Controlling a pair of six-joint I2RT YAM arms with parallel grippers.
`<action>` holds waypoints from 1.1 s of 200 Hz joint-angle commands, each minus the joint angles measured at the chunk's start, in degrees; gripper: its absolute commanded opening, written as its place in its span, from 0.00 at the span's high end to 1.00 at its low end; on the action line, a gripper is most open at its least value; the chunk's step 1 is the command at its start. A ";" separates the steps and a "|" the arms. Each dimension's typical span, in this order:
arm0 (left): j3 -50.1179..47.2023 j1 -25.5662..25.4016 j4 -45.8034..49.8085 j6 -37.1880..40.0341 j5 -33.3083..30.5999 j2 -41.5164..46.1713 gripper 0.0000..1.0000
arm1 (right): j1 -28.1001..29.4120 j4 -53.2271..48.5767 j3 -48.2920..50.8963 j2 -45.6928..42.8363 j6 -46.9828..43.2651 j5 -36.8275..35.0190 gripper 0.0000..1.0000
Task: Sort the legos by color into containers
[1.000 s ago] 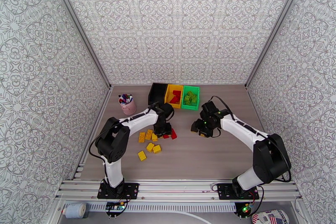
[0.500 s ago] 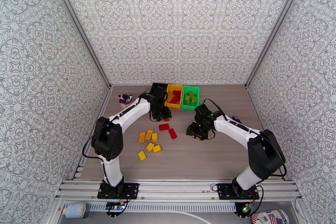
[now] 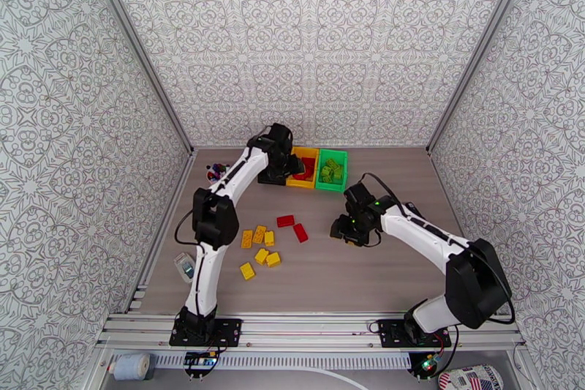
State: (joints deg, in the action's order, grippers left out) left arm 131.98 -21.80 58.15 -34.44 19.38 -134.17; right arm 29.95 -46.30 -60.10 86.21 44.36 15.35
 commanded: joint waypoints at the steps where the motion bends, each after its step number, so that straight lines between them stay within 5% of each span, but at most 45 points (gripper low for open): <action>1: 7.15 1.32 1.30 -0.93 3.22 -4.16 0.67 | 0.25 -1.66 1.12 -1.88 0.87 -1.99 0.49; 120: 11.53 2.91 -5.15 -3.07 9.83 -9.50 0.60 | 0.21 -3.75 -1.62 -0.02 -0.59 -2.79 0.48; 220: 11.67 2.67 -7.19 -3.82 10.51 -8.78 0.40 | 1.47 -2.17 -1.15 -0.66 0.45 -1.73 0.44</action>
State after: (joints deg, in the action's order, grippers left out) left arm 142.02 -18.96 51.94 -38.02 28.47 -143.28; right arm 30.30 -48.93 -60.64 86.08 44.16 13.69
